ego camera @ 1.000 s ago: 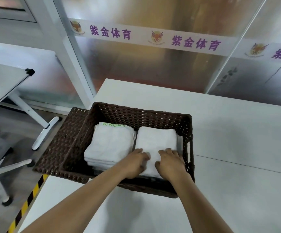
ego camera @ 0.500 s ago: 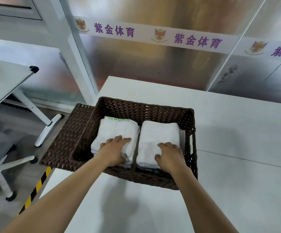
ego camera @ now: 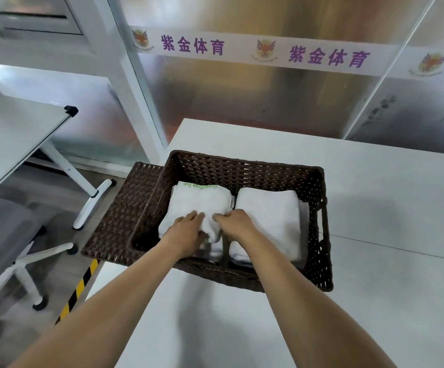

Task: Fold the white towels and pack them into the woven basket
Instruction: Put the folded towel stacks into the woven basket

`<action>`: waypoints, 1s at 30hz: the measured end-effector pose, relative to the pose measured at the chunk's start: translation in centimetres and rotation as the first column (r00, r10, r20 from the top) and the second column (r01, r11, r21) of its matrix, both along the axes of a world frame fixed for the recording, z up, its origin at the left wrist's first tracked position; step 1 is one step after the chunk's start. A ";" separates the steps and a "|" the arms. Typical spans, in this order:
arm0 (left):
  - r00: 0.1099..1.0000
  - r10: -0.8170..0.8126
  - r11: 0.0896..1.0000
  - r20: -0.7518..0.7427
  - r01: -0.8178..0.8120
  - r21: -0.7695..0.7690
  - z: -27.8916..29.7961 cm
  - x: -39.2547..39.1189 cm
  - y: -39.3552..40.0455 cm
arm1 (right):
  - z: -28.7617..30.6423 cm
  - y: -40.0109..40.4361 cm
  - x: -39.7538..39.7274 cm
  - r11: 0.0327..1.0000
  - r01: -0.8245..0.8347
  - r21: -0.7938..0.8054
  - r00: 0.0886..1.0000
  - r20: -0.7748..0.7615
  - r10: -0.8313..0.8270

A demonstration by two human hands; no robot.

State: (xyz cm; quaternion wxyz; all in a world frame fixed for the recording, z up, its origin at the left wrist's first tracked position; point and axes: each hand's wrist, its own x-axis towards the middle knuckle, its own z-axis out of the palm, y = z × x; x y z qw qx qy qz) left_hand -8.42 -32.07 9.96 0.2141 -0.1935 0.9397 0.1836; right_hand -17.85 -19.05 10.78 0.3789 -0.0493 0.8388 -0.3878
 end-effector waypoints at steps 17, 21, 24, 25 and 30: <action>0.964 -0.037 0.999 -0.262 0.040 0.006 2.4 1.8 -0.1 | 0.6 -3.6 -0.8 0.816 0.454 -0.359 0.890 0.226 -0.396; 0.942 -0.126 0.992 -0.310 0.121 -0.033 4.5 1.2 1.1 | 1.6 -0.8 -1.6 0.695 0.584 -0.420 0.812 0.320 -0.488; 0.916 -0.201 0.979 -0.347 0.204 -0.027 5.4 -0.2 3.1 | 2.7 3.2 -3.3 0.656 0.632 -0.413 0.775 0.305 -0.554; 0.905 -0.241 0.968 -0.352 0.249 -0.022 5.5 -0.7 4.1 | 3.1 4.8 -3.9 0.676 0.631 -0.380 0.775 0.271 -0.571; 0.888 -0.447 0.892 -0.112 0.452 0.019 2.9 -3.2 9.3 | 1.0 11.1 -4.8 0.912 0.410 0.030 0.893 -0.216 -0.394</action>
